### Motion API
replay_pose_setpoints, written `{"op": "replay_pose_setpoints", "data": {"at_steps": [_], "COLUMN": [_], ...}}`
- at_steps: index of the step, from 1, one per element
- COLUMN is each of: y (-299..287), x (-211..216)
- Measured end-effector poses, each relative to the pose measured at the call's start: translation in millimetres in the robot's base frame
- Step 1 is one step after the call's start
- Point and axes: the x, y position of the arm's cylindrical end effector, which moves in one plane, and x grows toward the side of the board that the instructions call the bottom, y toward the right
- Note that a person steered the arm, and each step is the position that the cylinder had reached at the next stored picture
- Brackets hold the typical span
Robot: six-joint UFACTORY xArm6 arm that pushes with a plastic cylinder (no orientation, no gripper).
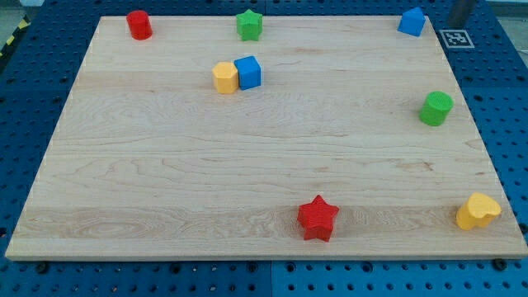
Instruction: Slide the blue triangle towards the bottom
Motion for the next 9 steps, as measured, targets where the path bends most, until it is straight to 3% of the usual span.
{"op": "replay_pose_setpoints", "data": {"at_steps": [5, 9], "y": [-101.4, -103.6], "x": [-7.4, 33.9]}}
